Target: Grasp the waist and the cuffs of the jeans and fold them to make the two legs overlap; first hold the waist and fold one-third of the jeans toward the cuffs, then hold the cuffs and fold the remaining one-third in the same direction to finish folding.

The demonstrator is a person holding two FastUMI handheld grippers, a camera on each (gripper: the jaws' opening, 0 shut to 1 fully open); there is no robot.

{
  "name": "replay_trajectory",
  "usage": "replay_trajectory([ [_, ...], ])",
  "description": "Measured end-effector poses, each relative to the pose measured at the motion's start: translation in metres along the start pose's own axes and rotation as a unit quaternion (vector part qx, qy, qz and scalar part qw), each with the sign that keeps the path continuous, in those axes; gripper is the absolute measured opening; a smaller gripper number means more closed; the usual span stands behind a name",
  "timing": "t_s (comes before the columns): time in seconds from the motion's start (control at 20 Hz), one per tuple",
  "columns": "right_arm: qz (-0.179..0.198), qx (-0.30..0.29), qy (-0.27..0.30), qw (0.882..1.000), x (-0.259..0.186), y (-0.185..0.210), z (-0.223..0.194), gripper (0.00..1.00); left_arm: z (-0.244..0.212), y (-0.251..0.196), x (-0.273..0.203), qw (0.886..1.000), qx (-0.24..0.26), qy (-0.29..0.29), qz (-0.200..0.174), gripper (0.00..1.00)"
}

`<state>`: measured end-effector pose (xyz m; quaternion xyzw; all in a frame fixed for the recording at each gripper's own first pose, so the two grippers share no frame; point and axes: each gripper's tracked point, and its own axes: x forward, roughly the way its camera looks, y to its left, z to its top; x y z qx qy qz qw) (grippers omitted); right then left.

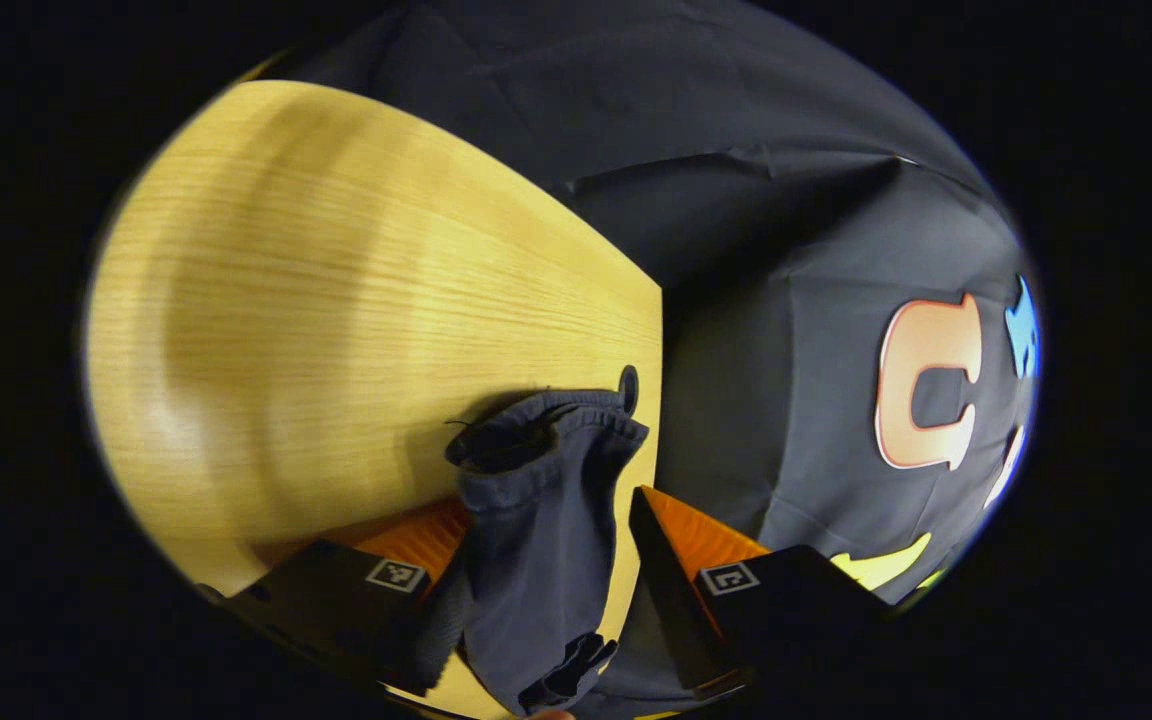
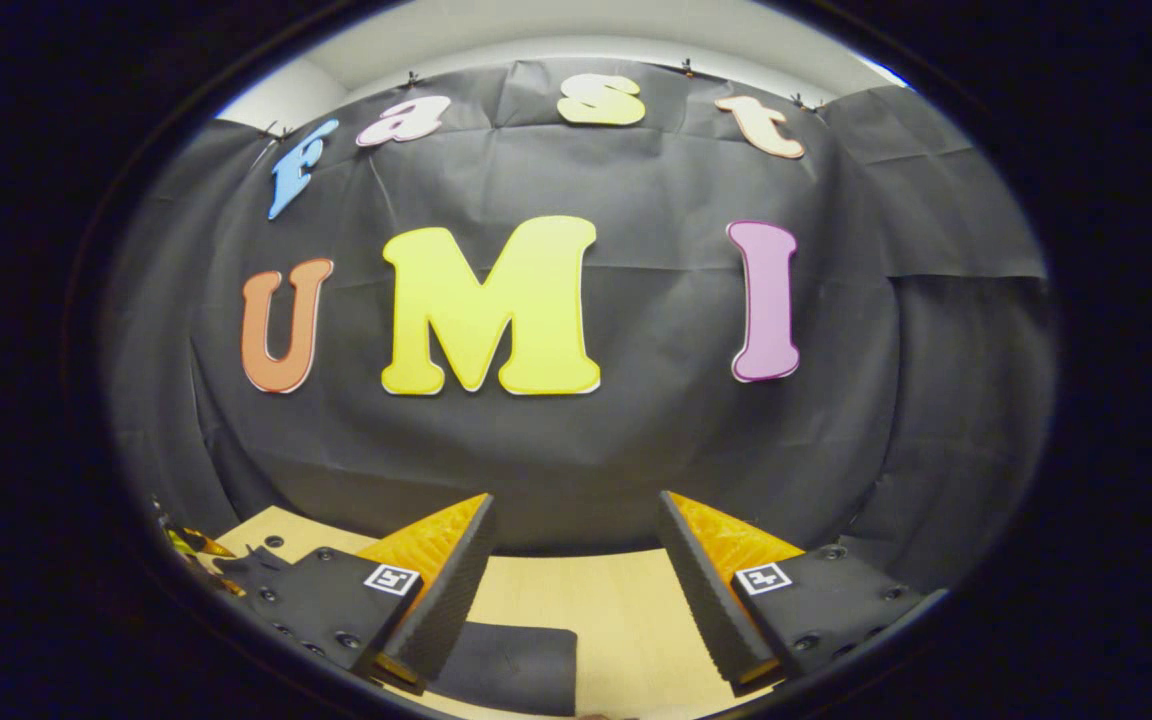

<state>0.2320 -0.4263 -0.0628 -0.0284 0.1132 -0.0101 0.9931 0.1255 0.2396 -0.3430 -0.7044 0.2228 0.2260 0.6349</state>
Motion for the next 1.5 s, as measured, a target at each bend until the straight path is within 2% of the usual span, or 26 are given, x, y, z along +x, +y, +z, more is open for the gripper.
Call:
replay_trajectory([
  [0.05, -0.002, 0.001, 0.000, 1.000, -0.001, -0.001, 0.000, 0.98, -0.001, 0.009, 0.001, 1.000, -0.008, -0.001, 0.015, 0.64],
  [0.15, -0.005, 0.004, -0.001, 1.000, -0.002, -0.003, 0.001, 0.98, -0.001, 0.018, 0.006, 0.999, -0.004, -0.003, 0.035, 0.24],
  [0.2, -0.006, 0.005, -0.001, 1.000, -0.003, -0.004, 0.002, 0.98, -0.001, 0.018, 0.005, 0.999, 0.002, -0.005, 0.037, 0.14],
  [0.3, -0.010, 0.002, 0.001, 1.000, -0.004, -0.007, -0.001, 0.97, -0.001, 0.018, 0.004, 0.999, 0.009, -0.006, 0.038, 0.06],
  [0.5, -0.012, 0.001, 0.002, 1.000, -0.008, -0.009, 0.000, 0.98, -0.001, 0.017, 0.002, 0.999, 0.018, -0.006, 0.039, 0.04],
  [0.6, -0.012, -0.003, 0.001, 1.000, -0.010, -0.013, 0.002, 0.98, -0.002, 0.012, -0.003, 0.998, 0.050, -0.015, 0.042, 0.05],
  [0.65, -0.011, -0.005, 0.000, 1.000, -0.014, -0.016, 0.002, 0.98, -0.003, 0.007, -0.005, 0.996, 0.083, -0.025, 0.038, 0.04],
  [0.75, -0.010, -0.006, 0.001, 1.000, -0.015, -0.015, 0.001, 0.98, -0.007, -0.005, -0.013, 0.988, 0.144, -0.036, 0.031, 0.04],
  [0.9, -0.013, -0.008, 0.005, 1.000, -0.018, -0.018, 0.000, 0.98, -0.010, -0.031, -0.029, 0.981, 0.188, -0.052, 0.010, 0.04],
  [1.05, -0.014, -0.007, 0.004, 1.000, -0.021, -0.019, 0.001, 0.99, -0.024, -0.059, -0.047, 0.967, 0.244, -0.067, -0.016, 0.04],
  [1.3, -0.012, -0.005, 0.001, 1.000, -0.027, -0.019, 0.006, 0.98, -0.050, -0.102, -0.056, 0.956, 0.281, -0.069, -0.050, 0.04],
  [1.5, -0.014, -0.013, -0.012, 1.000, -0.034, -0.022, 0.019, 0.98, -0.081, -0.136, -0.065, 0.939, 0.327, -0.065, -0.083, 0.04],
])
